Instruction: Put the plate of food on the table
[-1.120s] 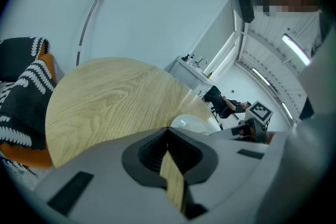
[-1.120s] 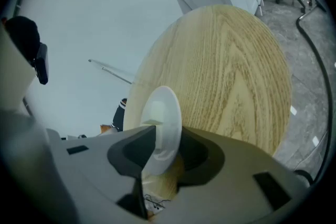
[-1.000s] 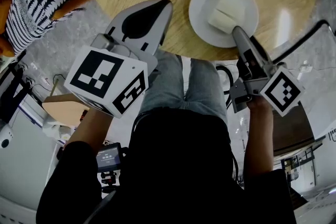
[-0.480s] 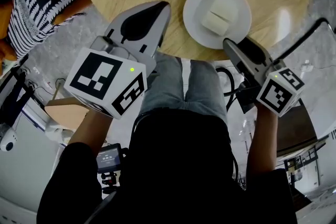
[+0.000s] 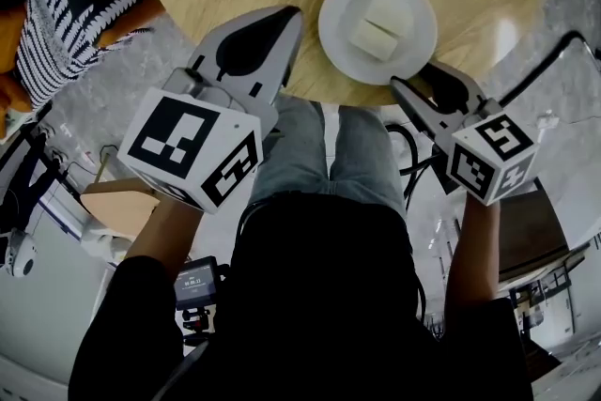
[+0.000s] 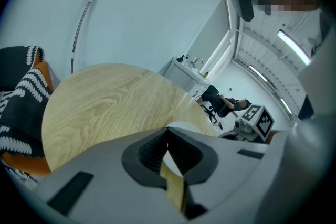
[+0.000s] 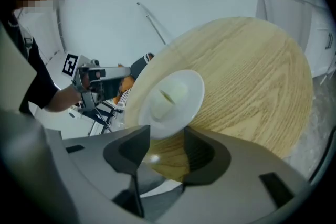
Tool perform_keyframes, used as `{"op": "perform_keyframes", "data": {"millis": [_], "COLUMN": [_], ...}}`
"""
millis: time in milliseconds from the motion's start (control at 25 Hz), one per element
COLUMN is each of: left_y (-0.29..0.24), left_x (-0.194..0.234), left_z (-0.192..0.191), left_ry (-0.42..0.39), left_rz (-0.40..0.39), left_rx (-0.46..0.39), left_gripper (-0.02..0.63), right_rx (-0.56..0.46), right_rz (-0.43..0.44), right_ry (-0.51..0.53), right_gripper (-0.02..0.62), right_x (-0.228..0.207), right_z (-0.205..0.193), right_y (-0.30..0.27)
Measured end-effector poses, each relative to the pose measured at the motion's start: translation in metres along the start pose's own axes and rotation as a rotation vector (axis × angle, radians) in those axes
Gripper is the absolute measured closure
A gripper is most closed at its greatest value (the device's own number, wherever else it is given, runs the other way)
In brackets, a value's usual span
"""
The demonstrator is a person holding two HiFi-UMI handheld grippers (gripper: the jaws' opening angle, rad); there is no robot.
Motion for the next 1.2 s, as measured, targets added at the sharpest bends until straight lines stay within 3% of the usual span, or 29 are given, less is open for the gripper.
{"op": "perform_keyframes", "data": {"millis": [480,760,1040,1200], "left_y": [0.011,0.021,0.041,0.056], "left_x": [-0.010,-0.019,-0.025,-0.030], "left_z": [0.019,0.043,0.070,0.089], "left_ry": [-0.026,-0.056,-0.070,-0.090], "left_rz": [-0.004,-0.001,0.021,0.026], "left_rx": [-0.047,-0.094,-0.173,-0.232], "left_gripper": [0.600,0.600,0.600,0.601], "right_rx": [0.062,-0.046,-0.119,-0.174], "right_rz": [-0.089,-0.050,-0.060,-0.109], "right_ry": [0.052,-0.025,0.058,0.115], "right_gripper": [0.405,0.411,0.414,0.461], "right_x": [-0.011,-0.012,0.007,0.017], "right_z": [-0.006,0.011,0.042,0.066], "right_y": [-0.004,0.002,0.024,0.040]}}
Point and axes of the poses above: the fingertips, and each gripper's own axes: y backward along the fingers, x to its left, z out of its top, the point moved 4 cm from there along y, backward along the fingers, and after that the axes turned 9 degrees about z, right-handed, at the moved point
